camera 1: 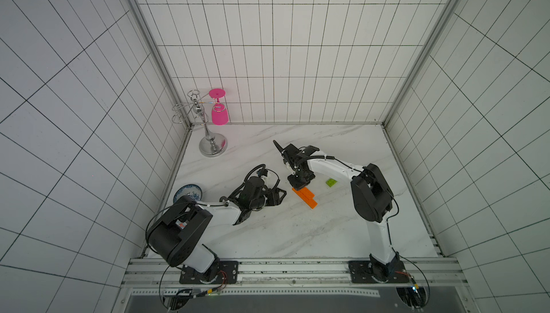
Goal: Assemble a small pinwheel with lego
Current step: Assemble the lego brick with the lego brick.
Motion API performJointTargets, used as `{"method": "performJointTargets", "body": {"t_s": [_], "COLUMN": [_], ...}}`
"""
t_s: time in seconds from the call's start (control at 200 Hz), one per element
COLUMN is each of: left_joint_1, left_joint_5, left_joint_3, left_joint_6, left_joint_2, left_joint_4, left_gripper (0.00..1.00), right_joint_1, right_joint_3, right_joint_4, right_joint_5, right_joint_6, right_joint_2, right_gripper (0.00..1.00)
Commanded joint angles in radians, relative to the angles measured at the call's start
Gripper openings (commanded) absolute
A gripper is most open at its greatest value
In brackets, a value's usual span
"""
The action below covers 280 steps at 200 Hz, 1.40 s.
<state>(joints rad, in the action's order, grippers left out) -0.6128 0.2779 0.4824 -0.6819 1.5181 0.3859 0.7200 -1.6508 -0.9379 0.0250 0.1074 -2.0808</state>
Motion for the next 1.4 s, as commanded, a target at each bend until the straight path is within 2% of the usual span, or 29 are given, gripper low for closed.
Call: {"method": "performJointTargets", "body": {"t_s": [0.0, 1.084, 1.394], "left_joint_1": [-0.001, -0.002, -0.002], "left_joint_5": [-0.012, -0.014, -0.026], "left_joint_3": [0.008, 0.002, 0.005], "left_joint_6": [-0.006, -0.006, 0.0], "left_joint_2": [-0.001, -0.009, -0.031], "left_joint_4": [0.023, 0.019, -0.005], "left_gripper": [0.62, 0.62, 0.62], "right_joint_1": [-0.005, -0.005, 0.009], "right_joint_3": [0.046, 0.08, 0.169], "right_joint_4": [-0.019, -0.012, 0.022], "right_joint_5": [0.013, 0.024, 0.048], "right_joint_6": [0.006, 0.038, 0.065], "right_joint_2": [-0.014, -0.044, -0.032], "right_gripper": [0.12, 0.12, 0.12]}}
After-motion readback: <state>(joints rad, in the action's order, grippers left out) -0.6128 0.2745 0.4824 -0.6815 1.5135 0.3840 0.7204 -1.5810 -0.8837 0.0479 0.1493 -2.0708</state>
